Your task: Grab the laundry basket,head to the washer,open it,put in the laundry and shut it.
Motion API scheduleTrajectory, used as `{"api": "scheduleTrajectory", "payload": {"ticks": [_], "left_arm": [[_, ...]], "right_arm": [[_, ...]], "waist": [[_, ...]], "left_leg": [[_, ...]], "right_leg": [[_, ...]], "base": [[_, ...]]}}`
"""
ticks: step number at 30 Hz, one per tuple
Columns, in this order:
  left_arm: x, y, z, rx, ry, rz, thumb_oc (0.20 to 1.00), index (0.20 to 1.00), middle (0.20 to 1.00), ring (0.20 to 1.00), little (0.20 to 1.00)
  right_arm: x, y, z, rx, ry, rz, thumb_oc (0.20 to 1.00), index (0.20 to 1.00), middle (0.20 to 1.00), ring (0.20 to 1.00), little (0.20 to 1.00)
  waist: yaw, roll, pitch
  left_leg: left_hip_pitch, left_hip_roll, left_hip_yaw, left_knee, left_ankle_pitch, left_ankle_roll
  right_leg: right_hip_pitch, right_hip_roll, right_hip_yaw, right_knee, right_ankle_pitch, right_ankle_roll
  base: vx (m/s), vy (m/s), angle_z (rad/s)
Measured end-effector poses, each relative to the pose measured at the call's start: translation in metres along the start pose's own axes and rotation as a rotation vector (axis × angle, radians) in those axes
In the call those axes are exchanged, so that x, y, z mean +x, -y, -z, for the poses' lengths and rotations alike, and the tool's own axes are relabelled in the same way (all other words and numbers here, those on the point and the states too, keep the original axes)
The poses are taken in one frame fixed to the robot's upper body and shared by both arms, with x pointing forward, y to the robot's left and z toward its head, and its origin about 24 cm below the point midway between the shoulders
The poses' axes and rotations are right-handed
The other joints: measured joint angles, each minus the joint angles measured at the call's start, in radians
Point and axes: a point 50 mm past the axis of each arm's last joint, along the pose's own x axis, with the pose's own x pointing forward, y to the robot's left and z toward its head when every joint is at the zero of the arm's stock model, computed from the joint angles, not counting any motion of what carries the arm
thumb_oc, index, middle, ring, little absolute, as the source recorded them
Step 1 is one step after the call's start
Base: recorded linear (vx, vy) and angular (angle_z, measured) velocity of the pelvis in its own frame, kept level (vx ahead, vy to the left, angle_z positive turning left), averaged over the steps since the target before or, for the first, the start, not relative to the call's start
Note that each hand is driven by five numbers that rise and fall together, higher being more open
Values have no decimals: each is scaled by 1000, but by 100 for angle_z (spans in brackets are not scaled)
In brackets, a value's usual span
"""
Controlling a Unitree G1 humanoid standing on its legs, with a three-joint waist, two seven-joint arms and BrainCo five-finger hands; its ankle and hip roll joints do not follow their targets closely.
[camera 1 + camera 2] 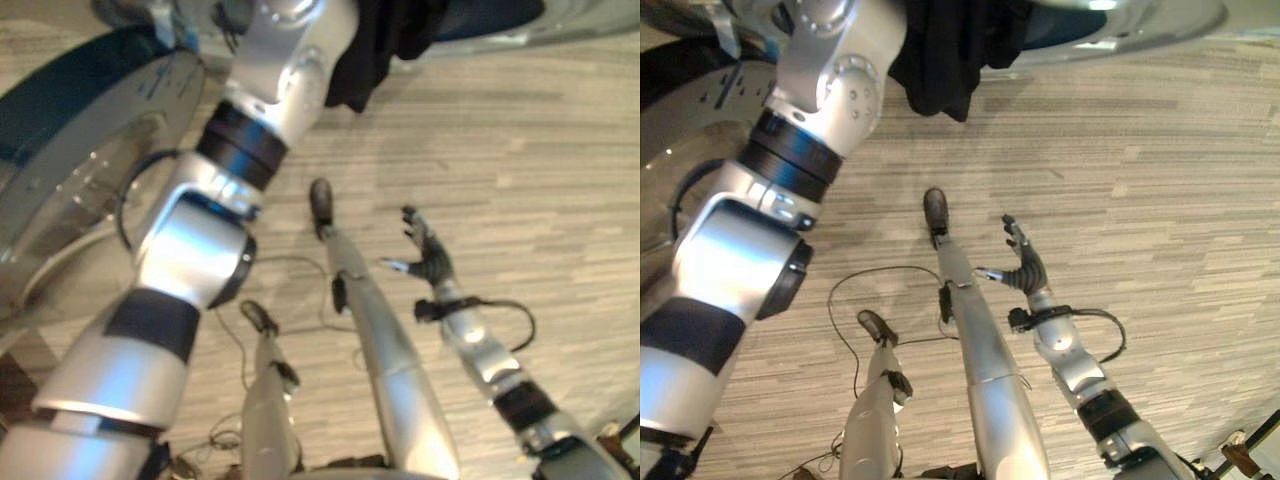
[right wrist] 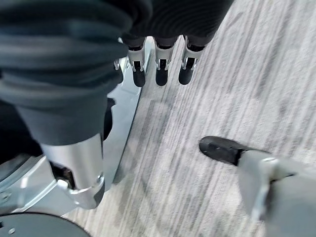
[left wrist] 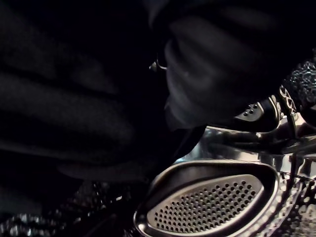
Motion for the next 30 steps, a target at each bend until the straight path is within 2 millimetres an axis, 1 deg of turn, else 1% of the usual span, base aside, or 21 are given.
{"api": "scheduleTrajectory", "payload": {"ticks": [2,3,5,8,10,11,14,15,16,18,20,22,24,26,28,30], "left_arm": [[8,-1,-5,31,3,-21,200,200,200,200,200],[13,-3,-9,53,7,-38,200,200,200,200,200],[15,-10,-12,51,10,-72,200,200,200,200,200],[15,-10,-15,32,24,-87,200,200,200,200,200],[15,-9,-21,11,48,-90,200,200,200,200,200],[16,-9,-26,4,67,-93,200,200,200,200,200],[17,-16,-29,11,88,-122,200,200,200,200,200],[17,-19,-29,18,92,-126,589,589,589,589,589],[17,-22,-29,24,93,-132,1000,1000,1000,1000,1000],[17,-30,-29,32,102,-137,1000,1000,1000,1000,1000],[14,-39,-21,44,82,-126,1000,1000,1000,1000,1000],[13,-45,-18,39,73,-99,1000,1000,1000,1000,1000],[11,-47,-12,34,53,-72,1000,1000,1000,1000,1000],[11,-46,-13,25,50,-47,1000,1000,1000,1000,1000],[6,-48,-3,73,13,3,1000,1000,1000,1000,1000],[4,-49,9,158,-46,35,1000,1000,1000,1000,1000]], "right_arm": [[1,3,-2,-6,7,3,1000,1000,1000,1000,1000],[1,5,-3,-6,14,11,1000,1000,1000,1000,1000],[0,12,-2,-26,12,20,1000,1000,1000,1000,1000],[-6,22,2,-39,-8,40,1000,1000,1000,1000,1000],[-8,26,4,-47,-17,47,1000,1000,1000,1000,1000],[-10,28,5,-51,-22,50,1000,1000,1000,1000,1000],[-19,39,11,-78,-52,53,1000,1000,1000,1000,1000],[-22,42,13,-87,-62,54,1000,1000,1000,1000,1000],[-26,45,15,-94,-75,54,1000,1000,1000,1000,1000],[-34,50,21,-96,-109,53,1000,1000,1000,1000,1000],[-39,50,25,-93,-127,42,1000,1000,1000,1000,1000],[-40,49,26,-86,-132,34,1000,1000,1000,1000,1000],[-40,48,27,-73,-138,34,1000,1000,1000,1000,1000],[-40,47,26,-66,-137,31,1000,1000,1000,1000,1000],[-40,45,26,-57,-136,22,1000,1000,1000,1000,1000],[-39,42,22,-49,-121,7,1000,1000,1000,1000,1000]], "waist": [[-1,3,1],[-2,4,1],[-2,8,1],[-2,8,1],[-9,7,1],[-13,7,2],[-36,6,4],[-41,6,4],[-47,5,4],[-61,5,4],[-64,4,4],[-66,4,3],[-66,4,3],[-63,4,3],[-58,5,3],[-54,6,2]], "left_leg": [[5,0,1,-4,1,-2],[6,-1,11,-3,2,-4],[15,0,21,-4,-3,-11],[12,4,26,-3,-4,-14],[4,7,28,-2,-5,-24],[0,9,29,-2,-4,-25],[2,11,36,-5,-4,-25],[4,11,37,-5,-5,-26],[4,12,37,-5,-5,-27],[9,15,38,-5,-5,-27],[27,20,40,-5,-7,-29],[36,24,42,-5,-8,-30],[41,25,43,-5,-8,-30],[44,25,42,-5,-8,-30],[59,25,43,-5,-7,-30],[65,26,40,-5,-7,-30]], "right_leg": [[1,0,1,0,1,1],[1,2,4,0,1,1],[0,12,13,0,2,2],[-4,15,12,1,2,2],[-12,14,11,1,2,2],[-15,14,9,1,1,2],[-13,15,6,0,1,3],[-13,15,6,0,1,3],[-12,17,6,0,1,3],[-7,18,4,0,1,3],[8,27,6,-1,0,5],[15,32,6,-1,-1,6],[18,35,6,-1,-1,6],[21,34,6,-1,-1,6],[36,35,4,-1,-1,6],[45,33,2,0,-1,5]], "base": [[14,22,0],[19,34,-7],[30,54,-14],[14,27,-3],[0,0,0],[0,0,0],[-2,11,0],[0,0,0],[6,-30,-3],[-5,-9,-2],[-29,-6,-8],[-25,7,-7],[-7,4,-2],[-22,7,0],[-51,1,-1],[-30,1,5]]}}
